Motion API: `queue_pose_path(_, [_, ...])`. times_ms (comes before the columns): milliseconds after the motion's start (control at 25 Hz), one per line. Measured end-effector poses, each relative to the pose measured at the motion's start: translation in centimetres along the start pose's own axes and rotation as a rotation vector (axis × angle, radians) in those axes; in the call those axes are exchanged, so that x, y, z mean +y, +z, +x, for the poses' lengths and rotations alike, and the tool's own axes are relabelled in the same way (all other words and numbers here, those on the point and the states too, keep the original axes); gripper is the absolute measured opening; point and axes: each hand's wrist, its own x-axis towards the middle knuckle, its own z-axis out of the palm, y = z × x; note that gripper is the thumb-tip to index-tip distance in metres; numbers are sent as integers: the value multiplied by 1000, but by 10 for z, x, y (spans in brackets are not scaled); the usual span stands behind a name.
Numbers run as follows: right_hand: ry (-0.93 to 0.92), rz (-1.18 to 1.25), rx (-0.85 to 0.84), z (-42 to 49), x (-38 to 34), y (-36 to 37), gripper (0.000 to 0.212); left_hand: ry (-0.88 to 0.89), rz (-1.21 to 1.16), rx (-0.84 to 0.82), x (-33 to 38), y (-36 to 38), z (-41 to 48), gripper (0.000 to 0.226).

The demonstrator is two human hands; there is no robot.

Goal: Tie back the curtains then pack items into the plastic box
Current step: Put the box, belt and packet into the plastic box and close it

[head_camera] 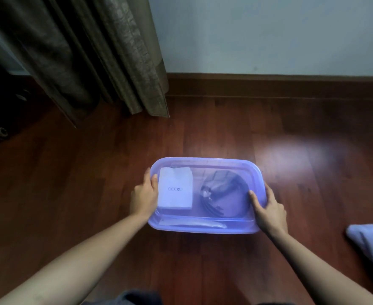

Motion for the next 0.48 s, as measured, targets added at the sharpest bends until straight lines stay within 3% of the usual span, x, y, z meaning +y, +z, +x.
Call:
queue_pose_path(320, [-24,-26,-35,1,-5,-3,80,-58,-166,-157,-7,-15,11,45])
queue_pose_path(480, [-75,-58,-51,-9,-42,-18,63,-80,-158,-204,-4,-65,22,46])
